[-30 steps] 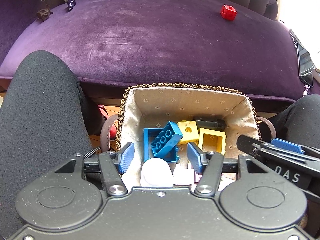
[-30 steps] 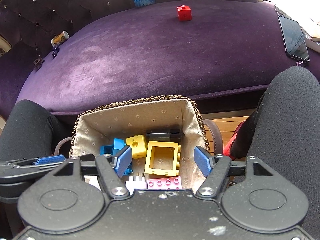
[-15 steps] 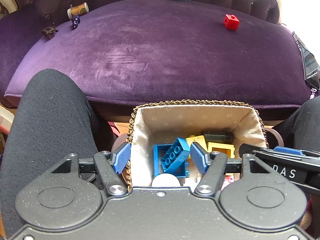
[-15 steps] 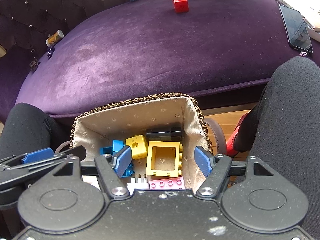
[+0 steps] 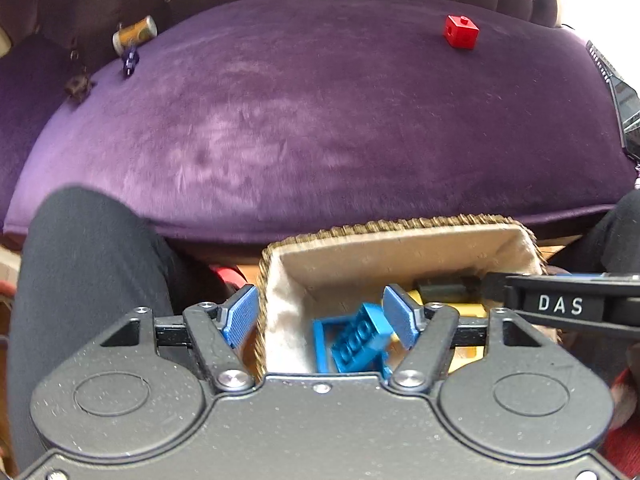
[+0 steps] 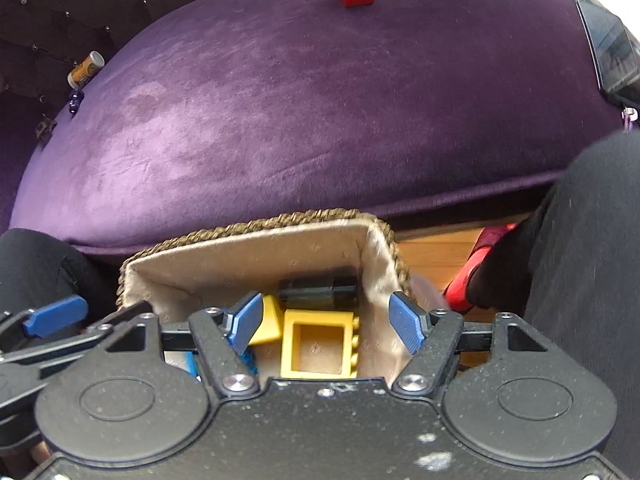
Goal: Organize rigid objects
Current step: 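Move both open tools from the basket back over the sofa seat, then grasp the blue Mentos bottle with left tool while right tool grasps red cube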
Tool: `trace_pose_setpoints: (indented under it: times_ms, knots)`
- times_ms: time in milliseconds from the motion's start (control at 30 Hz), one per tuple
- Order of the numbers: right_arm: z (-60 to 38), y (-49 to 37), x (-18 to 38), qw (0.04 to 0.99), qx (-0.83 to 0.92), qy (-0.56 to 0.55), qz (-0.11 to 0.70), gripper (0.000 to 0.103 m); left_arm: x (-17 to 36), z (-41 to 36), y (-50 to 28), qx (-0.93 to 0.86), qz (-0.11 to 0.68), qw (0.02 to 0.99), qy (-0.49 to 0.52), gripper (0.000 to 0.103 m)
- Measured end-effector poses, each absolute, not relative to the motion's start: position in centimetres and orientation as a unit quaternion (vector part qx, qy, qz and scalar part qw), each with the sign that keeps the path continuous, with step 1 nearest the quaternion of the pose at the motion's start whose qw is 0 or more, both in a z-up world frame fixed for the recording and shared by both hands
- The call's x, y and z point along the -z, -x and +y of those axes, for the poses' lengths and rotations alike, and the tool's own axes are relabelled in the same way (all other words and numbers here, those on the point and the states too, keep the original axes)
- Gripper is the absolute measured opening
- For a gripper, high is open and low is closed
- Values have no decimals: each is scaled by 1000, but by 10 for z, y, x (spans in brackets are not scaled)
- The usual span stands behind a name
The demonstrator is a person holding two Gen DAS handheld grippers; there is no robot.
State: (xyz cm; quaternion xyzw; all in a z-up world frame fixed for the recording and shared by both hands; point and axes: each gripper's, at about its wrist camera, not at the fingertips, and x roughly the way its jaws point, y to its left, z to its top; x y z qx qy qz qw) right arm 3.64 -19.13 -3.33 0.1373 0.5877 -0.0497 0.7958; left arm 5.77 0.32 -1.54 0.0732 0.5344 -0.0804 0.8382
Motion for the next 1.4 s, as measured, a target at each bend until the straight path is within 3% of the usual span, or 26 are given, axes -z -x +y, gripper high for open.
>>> trace_pose_setpoints:
  times_ms: [200, 467, 800, 933, 1033, 1100, 1167, 1400]
  knots:
    - [-204, -85, 28, 827, 67, -58, 555, 70, 16, 2, -102, 68, 527, 843, -84, 66]
    - [-237, -168, 30, 865, 104, -47, 488, 72, 17, 0, -173, 50, 514, 853, -77, 67]
    - [-247, -265, 70, 920, 135, -1, 369, 71, 16, -15, -267, 47, 463, 884, -45, 72]
    - [-258, -296, 92, 911, 127, -26, 392, 65, 22, -30, -300, 56, 429, 901, -39, 78]
    - [-268, -303, 97, 916, 133, -53, 376, 70, 29, -46, -323, 66, 405, 910, -50, 80]
    - [-267, -305, 103, 921, 126, -50, 364, 84, 34, -58, -339, 77, 394, 914, -53, 82]
    - [-266, -308, 107, 924, 118, -49, 360, 89, 39, -69, -357, 79, 387, 917, -50, 84]
    - [-264, -300, 110, 931, 108, -55, 344, 94, 41, -104, -412, 56, 364, 930, -12, 91]
